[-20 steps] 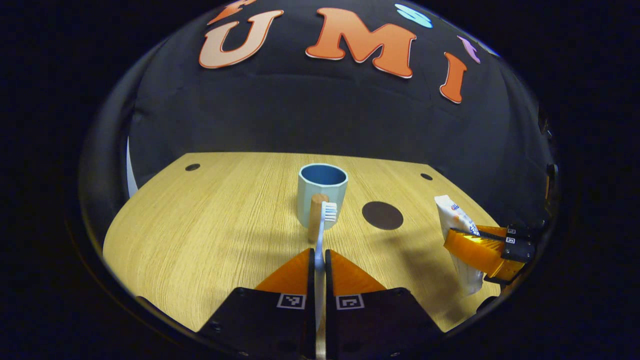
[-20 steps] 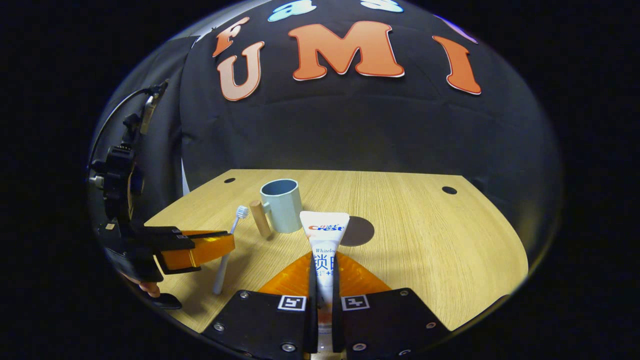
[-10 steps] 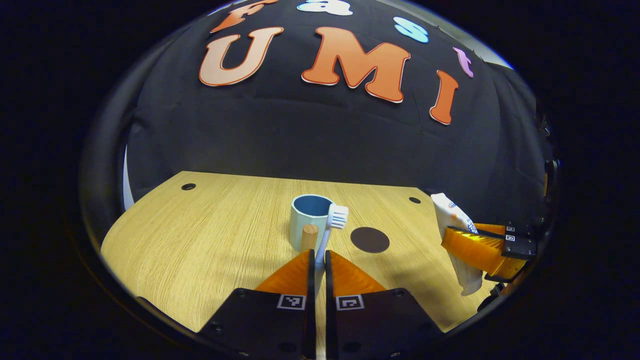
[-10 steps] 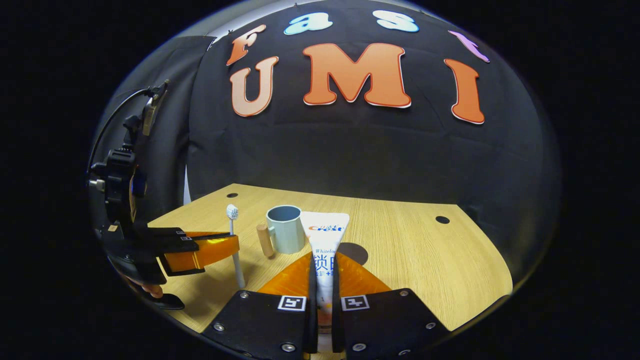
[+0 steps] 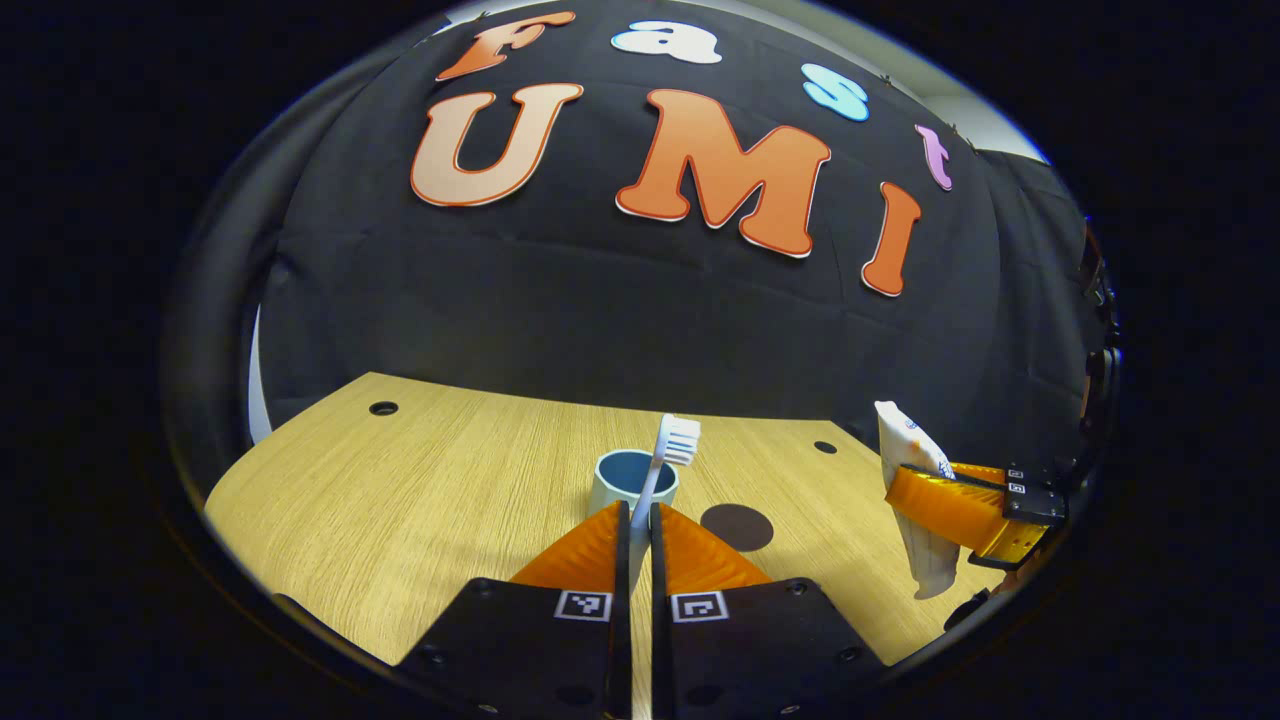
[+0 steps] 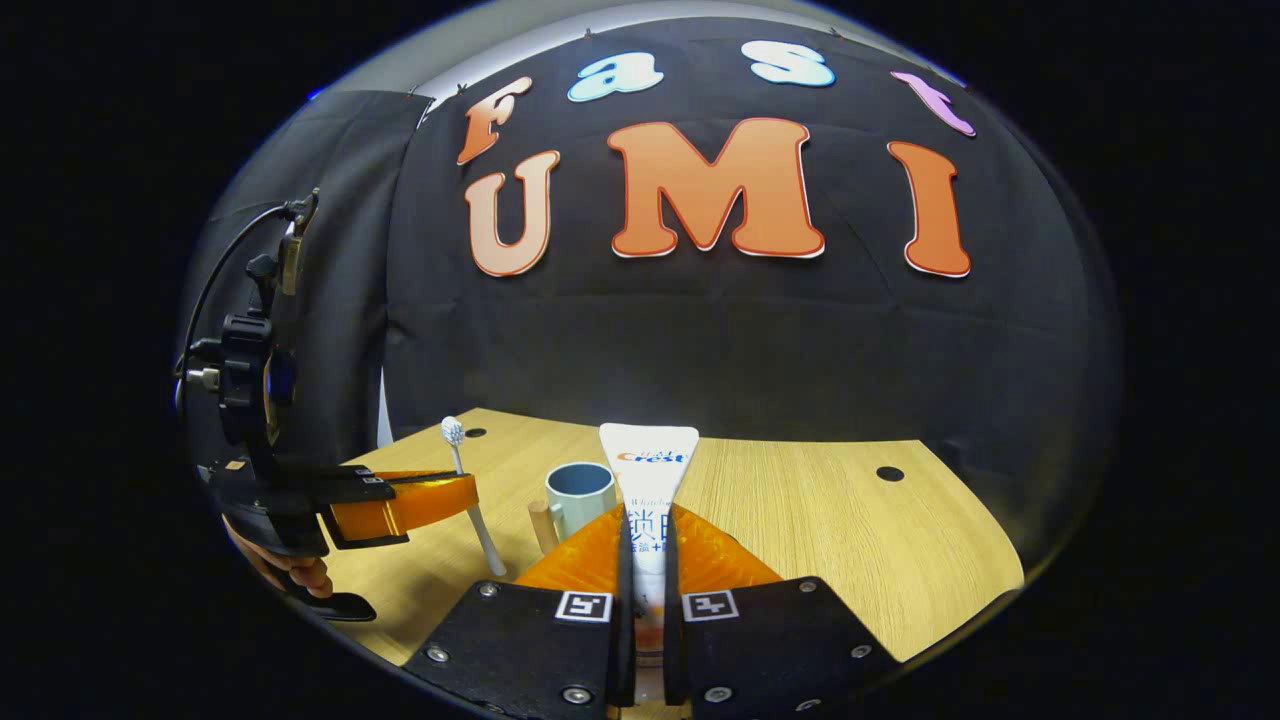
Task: Put the toothbrush and toothpaste on the desktop into the cup, then pick up the cup and place it on the coaster on the desktop.
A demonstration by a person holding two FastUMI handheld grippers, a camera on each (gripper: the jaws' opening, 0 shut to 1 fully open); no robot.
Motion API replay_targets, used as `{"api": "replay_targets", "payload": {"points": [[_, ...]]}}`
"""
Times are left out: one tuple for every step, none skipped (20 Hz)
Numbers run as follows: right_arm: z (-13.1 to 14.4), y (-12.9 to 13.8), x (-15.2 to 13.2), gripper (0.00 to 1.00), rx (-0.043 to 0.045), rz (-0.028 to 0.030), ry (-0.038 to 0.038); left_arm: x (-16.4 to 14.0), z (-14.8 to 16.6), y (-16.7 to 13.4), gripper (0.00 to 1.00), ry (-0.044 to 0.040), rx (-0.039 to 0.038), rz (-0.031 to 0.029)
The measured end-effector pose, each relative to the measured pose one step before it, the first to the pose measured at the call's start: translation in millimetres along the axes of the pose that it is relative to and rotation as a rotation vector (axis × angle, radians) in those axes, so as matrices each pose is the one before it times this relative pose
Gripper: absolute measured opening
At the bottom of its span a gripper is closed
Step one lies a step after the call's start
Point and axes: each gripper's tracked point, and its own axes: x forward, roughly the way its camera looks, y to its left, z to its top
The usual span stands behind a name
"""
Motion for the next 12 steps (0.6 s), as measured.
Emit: {"api": "replay_targets", "payload": {"points": [[3.42, -0.94, 1.1, 0.11, 0.00323, -0.00066, -0.00549, 1.29, 6.31, -1.07, 0.07, -0.00919, 0.0055, -0.00213], [3.62, -1.53, 1.39, 0.11, 0.00065, -0.00482, -0.01022, 2.45, 6.73, -1.11, 0.07, -0.0146, 0.00189, -0.00317], [3.71, -2.65, 1.63, 0.11, -0.00236, -0.00701, -0.00919, 1.05, 5.2, -0.56, 0.07, -0.01074, 0.00385, -0.00447], [3.62, -2.66, 1.85, 0.11, 0.00086, -0.00633, -0.00989, 1.66, 10.17, 1.11, 0.07, -0.02916, -0.00245, 0.00092], [3.69, -1.78, 2.03, 0.11, 0.00564, -0.00157, -0.00899, 3.94, 7.11, 1.02, 0.07, -0.02092, -0.00506, -0.00117], [0.99, -0.31, 0.47, 0.11, 0.00538, 0.0023, -0.00143, 5.25, 5.97, 1.23, 0.07, -0.00915, -0.00612, -0.0018], [1.69, -1.29, 2.48, 0.11, 0.00465, -0.00069, -0.00272, 5.54, 2.92, 1.13, 0.07, -0.00894, -0.00743, 0.00334], [0.7, -3.21, 3.37, 0.11, -0.00141, -0.00306, -0.0002, 6.4, 4.45, 2.85, 0.07, -0.00523, -0.00246, 0.00603], [0.48, -3.09, 1.81, 0.11, -0.00209, -0.00651, -0.00426, 6.04, 2.26, 4.13, 0.07, -0.00897, -0.00572, 0.0082], [0.64, -1.51, 3.18, 0.11, -0.00456, -0.00389, -0.00026, 6.55, 2.32, 1.75, 0.07, -0.00091, -0.00229, 0.003], [-0.89, -1.31, 3.77, 0.11, -0.00519, -0.00153, 0.00259, 7.49, -0.24, 1.26, 0.07, -0.00129, -0.00669, 0.00243], [-0.14, -1.38, 4.91, 0.11, -0.00574, -0.0022, 0.00082, 7.15, 0.57, 1.23, 0.07, -0.00123, -0.00462, 0.00262]]}}
